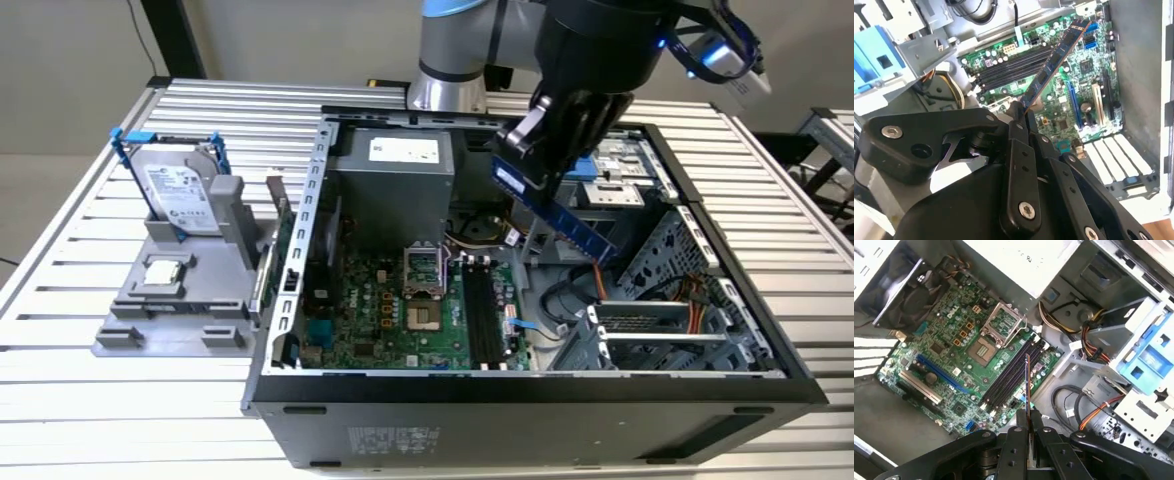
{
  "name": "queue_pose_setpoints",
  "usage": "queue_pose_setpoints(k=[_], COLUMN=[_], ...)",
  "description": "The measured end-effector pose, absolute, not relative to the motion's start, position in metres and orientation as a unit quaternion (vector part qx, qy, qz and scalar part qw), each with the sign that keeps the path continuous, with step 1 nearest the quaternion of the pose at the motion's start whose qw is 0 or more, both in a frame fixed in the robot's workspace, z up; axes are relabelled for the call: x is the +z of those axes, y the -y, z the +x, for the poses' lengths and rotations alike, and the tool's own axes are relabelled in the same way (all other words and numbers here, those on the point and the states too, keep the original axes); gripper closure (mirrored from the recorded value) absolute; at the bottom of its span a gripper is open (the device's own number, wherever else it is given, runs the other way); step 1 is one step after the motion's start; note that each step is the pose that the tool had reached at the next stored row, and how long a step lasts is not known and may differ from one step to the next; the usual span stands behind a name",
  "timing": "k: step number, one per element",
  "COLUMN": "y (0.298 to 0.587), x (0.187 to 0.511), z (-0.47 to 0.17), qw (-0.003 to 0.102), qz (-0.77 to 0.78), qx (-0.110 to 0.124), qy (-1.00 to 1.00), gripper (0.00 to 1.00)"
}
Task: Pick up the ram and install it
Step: 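Insert the ram into the slot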
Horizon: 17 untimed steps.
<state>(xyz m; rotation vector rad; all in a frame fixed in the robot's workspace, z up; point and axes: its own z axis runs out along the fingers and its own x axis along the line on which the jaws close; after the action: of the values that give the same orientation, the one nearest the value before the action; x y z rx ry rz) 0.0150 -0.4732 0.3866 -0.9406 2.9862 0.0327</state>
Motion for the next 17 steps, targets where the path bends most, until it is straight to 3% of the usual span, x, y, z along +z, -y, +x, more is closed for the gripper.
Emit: queue_pose_setpoints(k=[17], y=[0.4732], x=[0.3866], z=[0.015], qw=[0.007], qz=[-0.18], qx=[0.01], qy=[-0.984], gripper=[1.0])
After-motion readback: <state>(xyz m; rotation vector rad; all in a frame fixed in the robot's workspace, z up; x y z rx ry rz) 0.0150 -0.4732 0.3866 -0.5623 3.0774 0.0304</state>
